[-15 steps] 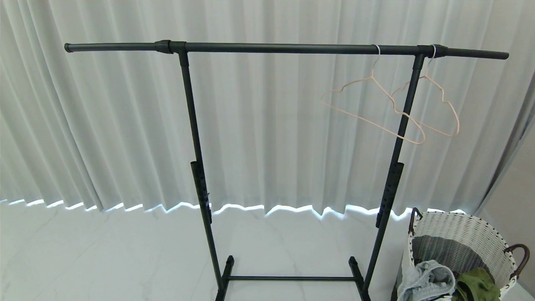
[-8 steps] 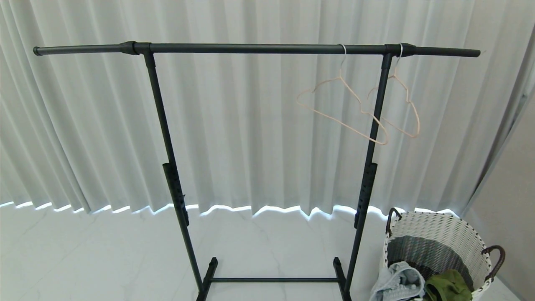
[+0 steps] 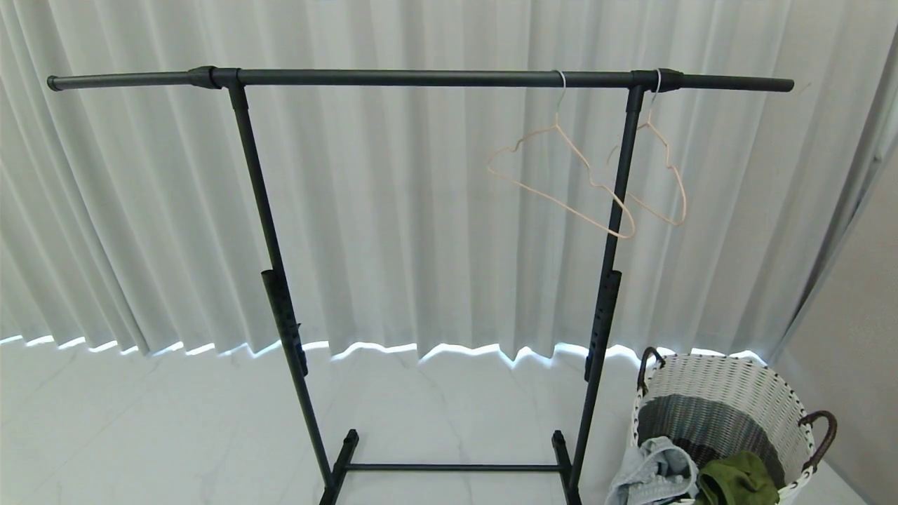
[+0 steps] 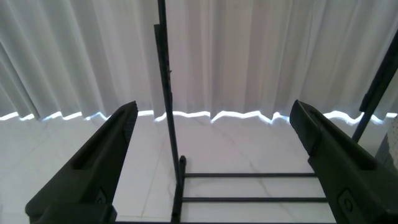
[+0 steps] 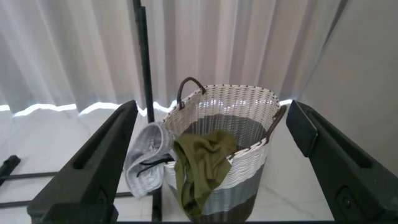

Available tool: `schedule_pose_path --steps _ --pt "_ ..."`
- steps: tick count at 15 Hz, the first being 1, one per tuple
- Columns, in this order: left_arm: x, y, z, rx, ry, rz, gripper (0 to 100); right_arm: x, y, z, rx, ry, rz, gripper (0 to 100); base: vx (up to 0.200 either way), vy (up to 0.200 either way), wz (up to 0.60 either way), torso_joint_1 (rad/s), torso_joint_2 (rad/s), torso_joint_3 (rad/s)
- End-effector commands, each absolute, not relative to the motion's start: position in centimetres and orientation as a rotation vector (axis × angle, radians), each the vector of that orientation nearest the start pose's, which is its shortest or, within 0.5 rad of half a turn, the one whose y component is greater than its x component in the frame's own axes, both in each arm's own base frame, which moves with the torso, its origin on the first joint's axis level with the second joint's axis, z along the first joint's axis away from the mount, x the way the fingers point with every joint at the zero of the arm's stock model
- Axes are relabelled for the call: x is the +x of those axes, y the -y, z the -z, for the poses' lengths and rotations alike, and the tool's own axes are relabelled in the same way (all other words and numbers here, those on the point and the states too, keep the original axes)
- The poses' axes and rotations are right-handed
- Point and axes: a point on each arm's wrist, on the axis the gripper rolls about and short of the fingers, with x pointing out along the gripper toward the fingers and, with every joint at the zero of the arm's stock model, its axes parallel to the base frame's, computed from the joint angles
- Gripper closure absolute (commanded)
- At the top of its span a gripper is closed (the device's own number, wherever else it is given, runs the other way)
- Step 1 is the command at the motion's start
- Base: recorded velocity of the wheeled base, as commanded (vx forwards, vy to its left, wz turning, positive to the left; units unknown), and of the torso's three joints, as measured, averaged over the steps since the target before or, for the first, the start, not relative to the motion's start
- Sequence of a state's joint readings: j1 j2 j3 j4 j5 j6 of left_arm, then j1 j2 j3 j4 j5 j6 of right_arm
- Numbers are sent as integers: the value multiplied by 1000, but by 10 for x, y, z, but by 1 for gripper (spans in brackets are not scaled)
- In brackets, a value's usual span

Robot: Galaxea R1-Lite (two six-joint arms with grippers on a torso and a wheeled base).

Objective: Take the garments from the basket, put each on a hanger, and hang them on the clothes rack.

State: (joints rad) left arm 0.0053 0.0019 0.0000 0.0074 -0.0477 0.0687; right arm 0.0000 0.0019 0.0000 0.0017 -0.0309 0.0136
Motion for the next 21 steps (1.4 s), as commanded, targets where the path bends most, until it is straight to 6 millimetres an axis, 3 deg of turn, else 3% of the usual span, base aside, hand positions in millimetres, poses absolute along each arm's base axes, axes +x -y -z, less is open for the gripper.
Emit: schedule_pose_path --steps 1,7,14,21 --pt "-23 1 -75 70 -8 42 0 -23 1 -75 15 -3 31 0 0 0 0 -110 325 212" --pt "-23 1 -75 75 -9 42 0 -23 1 -75 17 -4 31 0 0 0 0 -91 333 220" --pt "-23 1 -75 112 -8 44 0 -23 1 -75 -38 -5 26 0 200 0 0 -16 29 34" --pt "-23 1 -75 83 -7 43 0 -24 0 -82 -70 36 17 0 0 0 0 0 0 0"
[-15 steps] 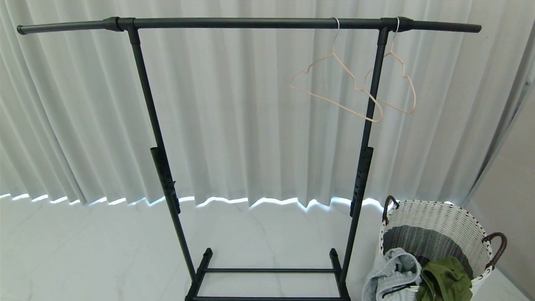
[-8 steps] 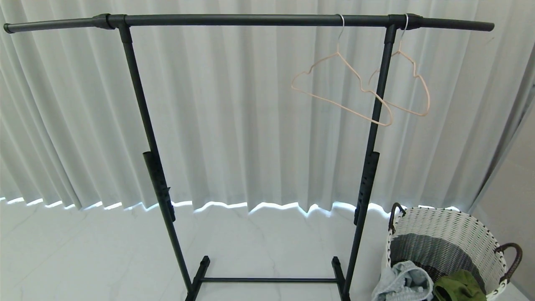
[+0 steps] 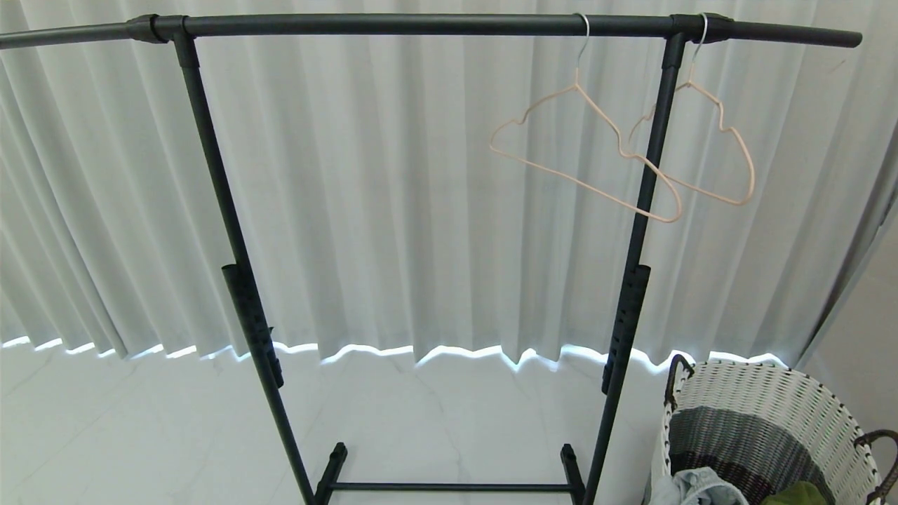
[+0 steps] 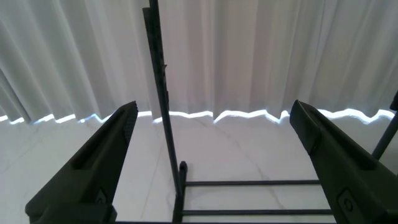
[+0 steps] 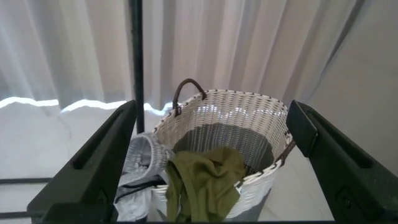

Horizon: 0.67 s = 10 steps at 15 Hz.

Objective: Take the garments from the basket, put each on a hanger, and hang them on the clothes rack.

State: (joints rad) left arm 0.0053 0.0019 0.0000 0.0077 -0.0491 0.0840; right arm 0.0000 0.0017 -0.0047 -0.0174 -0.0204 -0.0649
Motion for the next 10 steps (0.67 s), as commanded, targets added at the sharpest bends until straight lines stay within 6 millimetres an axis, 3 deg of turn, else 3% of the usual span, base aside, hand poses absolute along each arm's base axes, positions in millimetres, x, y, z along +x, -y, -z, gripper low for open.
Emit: schedule_pose_path --steps 1,3,5,7,9,10 --pt "-23 1 -75 81 -7 43 0 -28 0 -104 -69 71 -7 0 0 0 0 0 0 0" --pt "-23 1 -75 78 -8 43 0 -23 0 -135 -100 -19 -22 0 0 0 0 0 0 0" --pt "-23 1 -75 78 -8 43 0 5 0 -152 -199 -240 -42 0 0 0 0 0 0 0" --pt "-23 1 -75 80 -7 43 0 43 0 -150 -329 -464 -64 0 0 0 0 0 0 0" --pt "-23 1 -75 78 -8 43 0 62 1 -141 -447 -612 -65 0 0 0 0 0 0 0" --pt "-23 1 -75 78 -8 43 0 85 2 -128 -574 -783 -103 0 0 0 0 0 0 0"
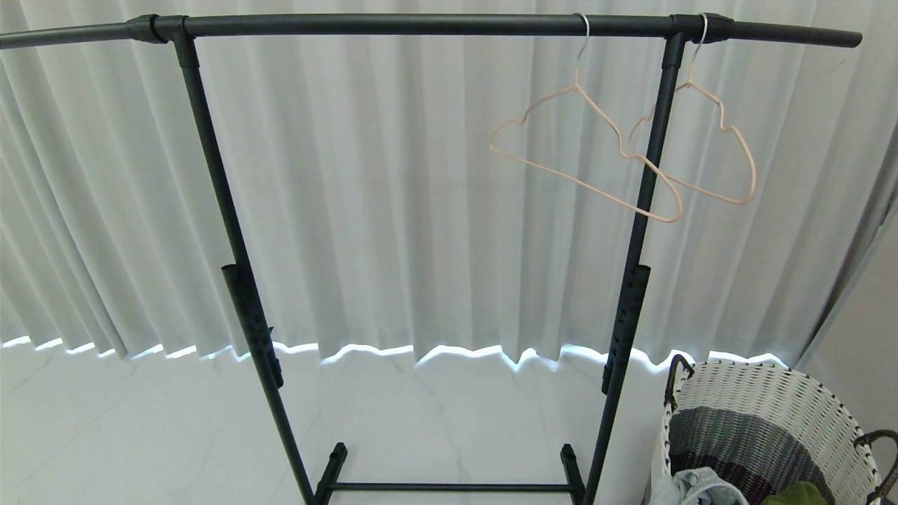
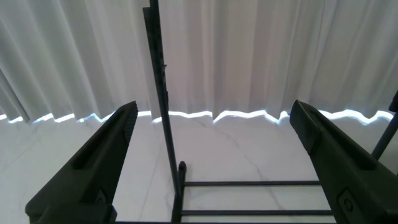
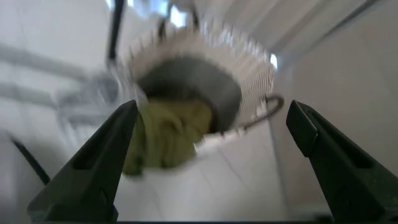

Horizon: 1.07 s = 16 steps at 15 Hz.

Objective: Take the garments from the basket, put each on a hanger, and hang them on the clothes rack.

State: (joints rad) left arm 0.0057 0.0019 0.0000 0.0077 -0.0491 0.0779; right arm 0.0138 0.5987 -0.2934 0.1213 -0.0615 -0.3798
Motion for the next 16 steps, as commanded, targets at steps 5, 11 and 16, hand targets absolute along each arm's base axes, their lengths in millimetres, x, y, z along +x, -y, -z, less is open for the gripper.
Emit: schedule_pose_path --steps 5,11,16 --pt "-23 1 -75 78 -8 43 0 136 1 -89 -655 -995 -214 0 0 0 0 0 0 0" --pt "-23 1 -75 80 -7 43 0 150 1 -42 -670 -1158 -291 0 0 0 0 0 0 0" --pt "-23 1 -75 80 -7 43 0 168 7 -20 -638 -1141 -263 0 0 0 0 0 0 0"
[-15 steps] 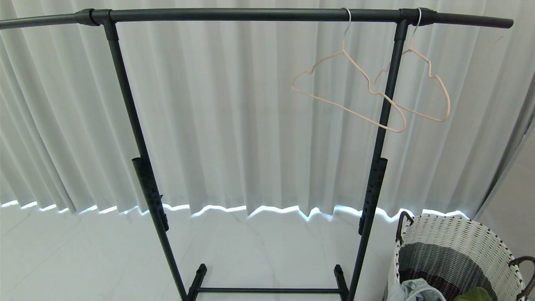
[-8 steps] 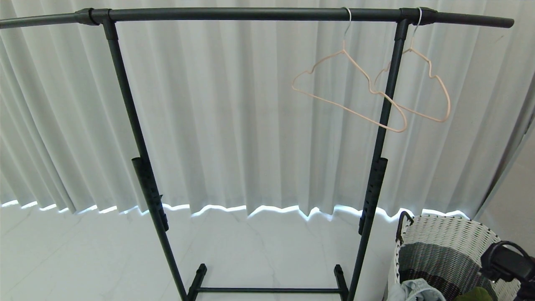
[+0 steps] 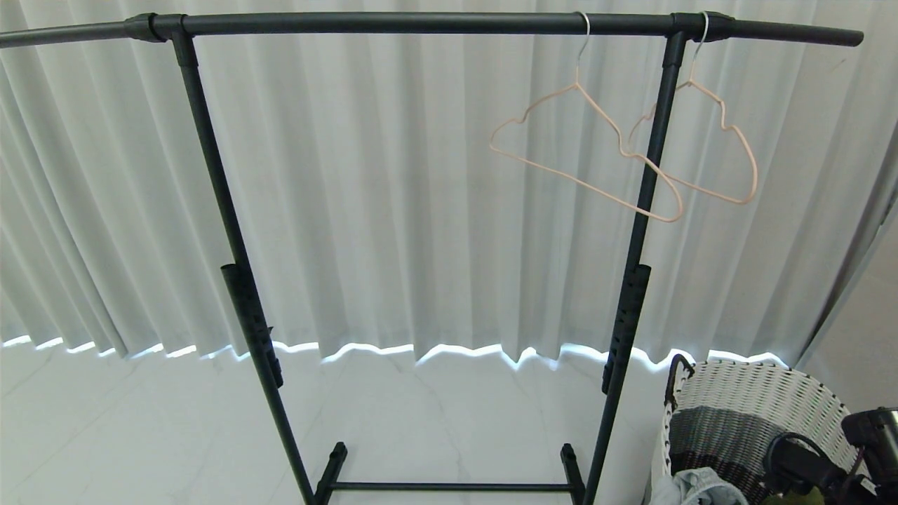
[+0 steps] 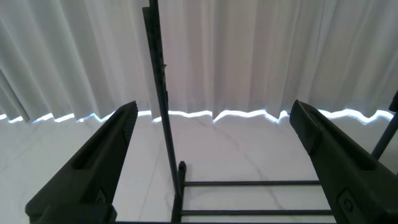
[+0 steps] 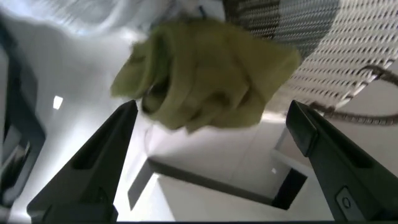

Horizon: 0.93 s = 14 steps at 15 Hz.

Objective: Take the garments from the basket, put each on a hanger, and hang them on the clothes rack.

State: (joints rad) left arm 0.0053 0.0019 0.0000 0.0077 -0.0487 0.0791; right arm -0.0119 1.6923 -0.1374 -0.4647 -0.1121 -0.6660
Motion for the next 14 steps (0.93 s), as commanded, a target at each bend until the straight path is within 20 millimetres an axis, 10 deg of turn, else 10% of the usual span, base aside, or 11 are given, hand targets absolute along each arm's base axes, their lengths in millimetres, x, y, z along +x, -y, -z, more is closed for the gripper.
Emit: schedule_pose_path --steps 1,11,12,14 --pt "-23 1 -75 78 -8 43 0 176 8 -17 -638 -1109 -245 0 0 0 0 0 0 0" --pt "-23 1 -75 78 -8 43 0 206 17 1 -647 -1018 -157 0 0 0 0 0 0 0" --pt "-23 1 -75 78 -8 43 0 206 17 2 -651 -1016 -145 100 0 0 0 0 0 0" --pt "-23 1 -75 78 -8 43 0 206 17 1 -653 -1012 -147 100 0 0 0 0 0 0"
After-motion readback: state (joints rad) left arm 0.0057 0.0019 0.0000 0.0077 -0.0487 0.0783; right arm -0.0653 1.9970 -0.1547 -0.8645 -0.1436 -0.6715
